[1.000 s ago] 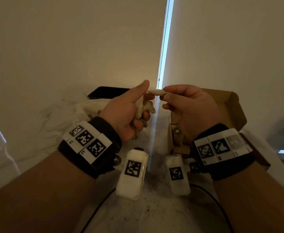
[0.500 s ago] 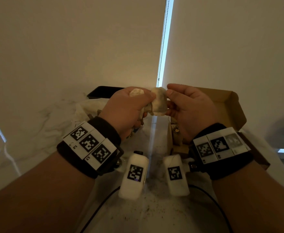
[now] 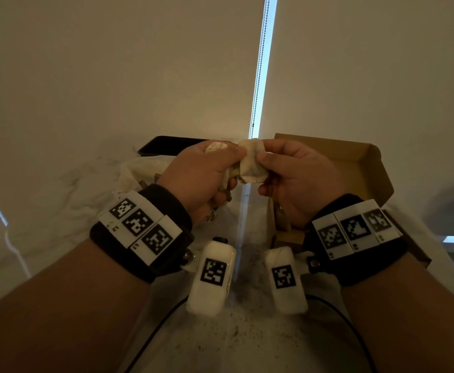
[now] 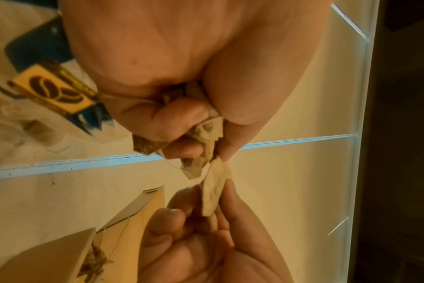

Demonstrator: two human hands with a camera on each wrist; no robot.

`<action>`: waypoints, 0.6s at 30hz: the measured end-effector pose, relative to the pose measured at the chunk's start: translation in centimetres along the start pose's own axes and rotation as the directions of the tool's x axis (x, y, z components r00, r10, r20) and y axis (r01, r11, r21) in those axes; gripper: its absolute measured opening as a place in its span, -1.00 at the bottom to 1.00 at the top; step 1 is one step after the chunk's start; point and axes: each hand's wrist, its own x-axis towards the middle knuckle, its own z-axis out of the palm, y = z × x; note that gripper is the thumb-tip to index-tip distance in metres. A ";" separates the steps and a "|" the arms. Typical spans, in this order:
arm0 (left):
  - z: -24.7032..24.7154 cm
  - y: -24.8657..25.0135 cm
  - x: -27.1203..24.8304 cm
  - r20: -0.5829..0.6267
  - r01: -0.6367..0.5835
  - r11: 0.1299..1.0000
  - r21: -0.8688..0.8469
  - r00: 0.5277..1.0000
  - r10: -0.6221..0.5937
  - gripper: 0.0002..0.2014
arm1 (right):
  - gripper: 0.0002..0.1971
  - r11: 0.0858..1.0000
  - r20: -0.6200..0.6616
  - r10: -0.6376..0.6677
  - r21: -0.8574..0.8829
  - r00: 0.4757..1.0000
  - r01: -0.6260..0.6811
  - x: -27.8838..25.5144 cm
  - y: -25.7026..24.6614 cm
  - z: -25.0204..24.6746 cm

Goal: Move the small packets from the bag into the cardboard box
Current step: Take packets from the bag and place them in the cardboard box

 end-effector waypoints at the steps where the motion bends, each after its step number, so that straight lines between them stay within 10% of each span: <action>1: -0.1 0.0 0.0 -0.001 0.005 1.000 0.010 1.000 -0.005 -0.75 | -0.88 1.000 -0.009 -0.010 -0.029 1.000 0.010 0.0 0.0 -0.1; 7: -0.6 0.6 -0.2 0.040 0.052 0.998 0.034 0.998 -0.054 -0.45 | -0.79 0.993 0.109 -0.039 -0.110 0.993 0.051 -0.2 -0.8 -1.0; 11: -0.6 0.6 -0.5 0.092 0.053 0.983 0.177 0.993 -0.070 -0.66 | -0.76 0.978 0.092 -0.067 -0.192 0.993 0.084 0.0 -0.9 -1.5; 18: -0.1 0.5 -0.4 0.050 0.060 0.997 0.038 0.997 -0.062 -0.71 | -0.77 0.979 -0.078 -0.051 0.195 0.996 0.065 -0.3 -1.7 -1.0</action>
